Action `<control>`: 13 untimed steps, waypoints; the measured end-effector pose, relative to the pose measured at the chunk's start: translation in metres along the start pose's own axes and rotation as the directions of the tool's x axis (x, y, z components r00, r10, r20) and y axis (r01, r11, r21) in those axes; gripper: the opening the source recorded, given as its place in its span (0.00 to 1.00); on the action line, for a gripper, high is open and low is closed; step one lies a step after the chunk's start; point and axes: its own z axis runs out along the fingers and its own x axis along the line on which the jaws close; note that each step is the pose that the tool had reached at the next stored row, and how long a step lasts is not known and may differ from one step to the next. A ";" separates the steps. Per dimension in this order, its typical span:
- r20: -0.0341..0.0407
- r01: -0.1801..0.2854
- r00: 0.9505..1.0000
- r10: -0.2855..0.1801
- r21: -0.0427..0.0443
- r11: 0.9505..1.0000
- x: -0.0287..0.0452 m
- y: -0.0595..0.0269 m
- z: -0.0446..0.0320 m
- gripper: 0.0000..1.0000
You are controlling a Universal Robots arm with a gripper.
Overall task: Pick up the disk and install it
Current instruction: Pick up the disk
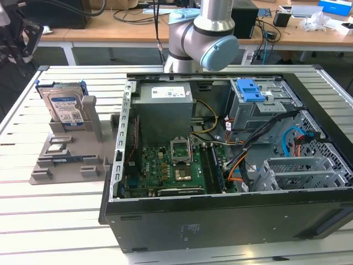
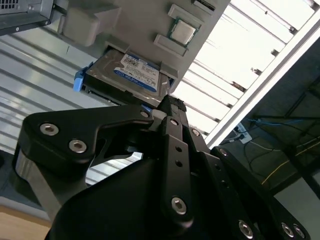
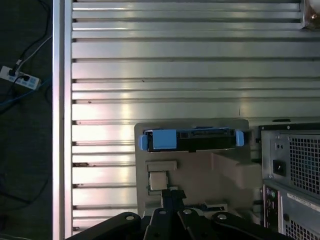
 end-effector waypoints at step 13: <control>-0.010 0.258 0.966 -0.258 -0.008 0.966 0.0000 0.0000 0.0000 0.11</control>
